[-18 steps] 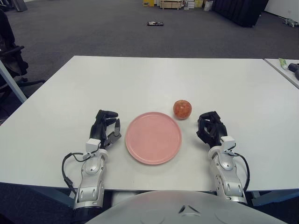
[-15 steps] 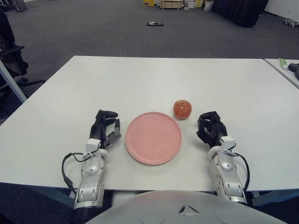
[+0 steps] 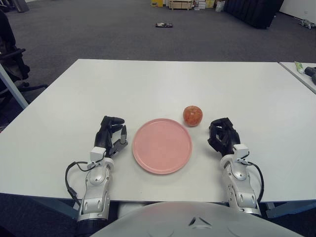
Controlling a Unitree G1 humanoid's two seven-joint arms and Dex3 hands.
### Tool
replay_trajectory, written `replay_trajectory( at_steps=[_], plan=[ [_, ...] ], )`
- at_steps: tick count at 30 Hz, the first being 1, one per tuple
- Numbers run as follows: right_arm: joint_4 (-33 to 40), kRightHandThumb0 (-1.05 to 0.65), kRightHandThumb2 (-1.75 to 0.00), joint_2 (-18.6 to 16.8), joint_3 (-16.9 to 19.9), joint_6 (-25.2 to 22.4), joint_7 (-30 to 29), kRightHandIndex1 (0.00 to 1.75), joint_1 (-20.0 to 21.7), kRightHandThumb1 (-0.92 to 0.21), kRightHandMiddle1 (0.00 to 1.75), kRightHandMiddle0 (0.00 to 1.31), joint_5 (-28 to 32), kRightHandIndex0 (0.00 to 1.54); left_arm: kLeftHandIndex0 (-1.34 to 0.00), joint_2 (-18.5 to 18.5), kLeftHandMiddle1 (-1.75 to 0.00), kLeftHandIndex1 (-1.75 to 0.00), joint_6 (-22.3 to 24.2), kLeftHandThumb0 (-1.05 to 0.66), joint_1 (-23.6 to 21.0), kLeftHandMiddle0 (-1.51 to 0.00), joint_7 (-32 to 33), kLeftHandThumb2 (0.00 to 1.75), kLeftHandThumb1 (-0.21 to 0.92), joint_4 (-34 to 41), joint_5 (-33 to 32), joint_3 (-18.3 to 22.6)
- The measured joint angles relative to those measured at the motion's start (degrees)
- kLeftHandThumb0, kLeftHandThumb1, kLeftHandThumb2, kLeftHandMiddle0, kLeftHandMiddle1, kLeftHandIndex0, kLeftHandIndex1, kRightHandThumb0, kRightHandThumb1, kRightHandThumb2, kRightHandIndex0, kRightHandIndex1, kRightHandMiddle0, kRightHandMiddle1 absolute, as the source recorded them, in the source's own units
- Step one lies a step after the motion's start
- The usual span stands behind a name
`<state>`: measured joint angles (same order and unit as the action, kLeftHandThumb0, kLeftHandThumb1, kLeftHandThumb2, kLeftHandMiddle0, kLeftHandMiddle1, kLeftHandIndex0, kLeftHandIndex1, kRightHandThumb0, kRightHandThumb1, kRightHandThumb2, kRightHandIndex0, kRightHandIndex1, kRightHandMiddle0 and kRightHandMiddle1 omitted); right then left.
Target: Put the apple into the plate.
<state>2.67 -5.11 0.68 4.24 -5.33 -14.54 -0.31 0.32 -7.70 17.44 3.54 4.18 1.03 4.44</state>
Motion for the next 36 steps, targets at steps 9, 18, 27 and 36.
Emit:
replay_trajectory(
  at_steps=[9, 18, 27, 36],
  plan=[
    [-1.9, -0.49, -0.85, 1.9, -1.4, 6.0, 1.0, 0.55, 0.0, -0.63, 0.84, 0.05, -3.1, 0.04, -0.32, 0.0, -1.41, -1.75, 1.1, -0.38, 0.0, -0.56, 0.0, 0.82, 0.71, 0.5, 0.1, -0.1],
    [-1.8, -0.59, -0.96, 4.7, -3.8, 6.9, 0.8, 0.02, -0.3, -0.34, 0.04, 0.00, -8.7, 0.00, -0.31, -0.1, -1.41, -1.75, -0.3, -0.38, 0.0, -0.56, 0.0, 0.81, 0.72, 0.3, 0.1, -0.1],
    [0.6, -0.77, -0.84, 6.8, -6.3, 1.8, -0.5, 0.00, -0.3, -0.33, 0.00, 0.00, -17.0, 0.00, -0.32, -0.1, -1.41, -1.75, 0.0, -0.38, 0.1, -0.55, 0.0, 0.82, 0.71, 0.3, 0.1, -0.2],
    [-1.1, -0.94, -0.66, 8.2, -7.7, -1.3, -2.6, 0.00, 4.0, -0.42, 0.00, 0.00, -23.0, 0.00, -0.32, -0.2, -1.41, -1.75, -0.2, -0.38, 0.1, -0.55, 0.0, 0.83, 0.70, -0.1, 0.0, -0.2]
  ],
)
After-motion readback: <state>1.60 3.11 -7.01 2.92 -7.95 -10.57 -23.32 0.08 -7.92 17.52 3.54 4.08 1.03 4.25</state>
